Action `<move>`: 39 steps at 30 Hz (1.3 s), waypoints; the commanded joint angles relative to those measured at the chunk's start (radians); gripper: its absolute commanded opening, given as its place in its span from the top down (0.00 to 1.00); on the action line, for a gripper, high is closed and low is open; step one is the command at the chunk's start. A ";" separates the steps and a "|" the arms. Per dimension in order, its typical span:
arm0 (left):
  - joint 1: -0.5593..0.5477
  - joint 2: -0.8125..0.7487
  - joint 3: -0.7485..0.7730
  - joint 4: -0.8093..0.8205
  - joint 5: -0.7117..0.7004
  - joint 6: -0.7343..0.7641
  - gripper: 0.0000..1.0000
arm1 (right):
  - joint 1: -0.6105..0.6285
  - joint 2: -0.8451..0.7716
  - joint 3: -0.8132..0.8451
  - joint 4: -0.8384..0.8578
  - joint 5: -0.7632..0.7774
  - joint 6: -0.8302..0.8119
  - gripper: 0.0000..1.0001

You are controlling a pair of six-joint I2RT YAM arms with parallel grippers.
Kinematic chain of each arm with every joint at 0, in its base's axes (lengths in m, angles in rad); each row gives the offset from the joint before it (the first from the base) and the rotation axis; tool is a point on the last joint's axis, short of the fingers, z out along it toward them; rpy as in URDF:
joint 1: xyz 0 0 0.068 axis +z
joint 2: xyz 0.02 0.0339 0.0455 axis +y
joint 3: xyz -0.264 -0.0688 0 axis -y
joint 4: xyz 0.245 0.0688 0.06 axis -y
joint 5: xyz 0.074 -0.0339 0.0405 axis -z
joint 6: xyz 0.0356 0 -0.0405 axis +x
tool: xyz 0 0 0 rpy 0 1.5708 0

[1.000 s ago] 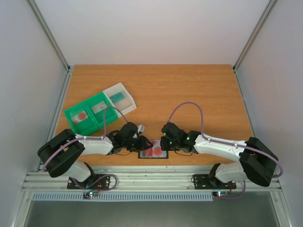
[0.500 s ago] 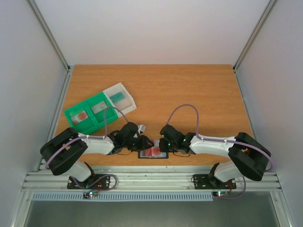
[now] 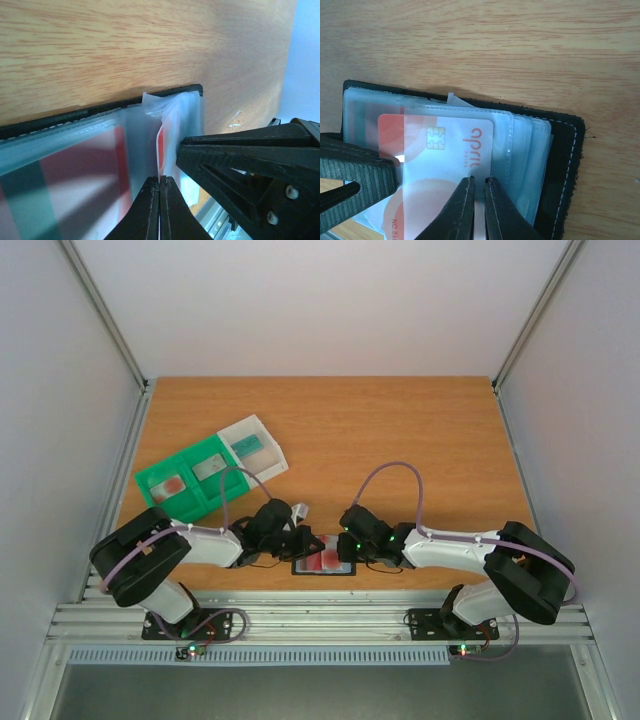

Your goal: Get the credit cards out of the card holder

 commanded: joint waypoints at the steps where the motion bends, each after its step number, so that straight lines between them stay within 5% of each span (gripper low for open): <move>1: -0.005 -0.037 -0.017 0.005 -0.027 0.026 1.00 | 0.002 0.037 -0.051 -0.026 0.010 0.022 0.92; 16: -0.004 -0.239 0.041 -0.352 -0.139 0.148 1.00 | 0.001 -0.003 -0.026 -0.057 0.005 0.000 0.91; 28: -0.003 -0.503 0.072 -0.568 -0.217 0.153 1.00 | 0.000 -0.244 0.011 -0.104 -0.079 -0.017 0.89; 35: -0.004 -0.674 0.091 -0.550 -0.152 0.114 1.00 | 0.001 -0.465 -0.035 -0.016 -0.216 0.058 0.81; 39: -0.005 -0.749 0.087 -0.498 -0.117 0.047 1.00 | 0.001 -0.557 -0.063 0.061 -0.255 0.127 0.67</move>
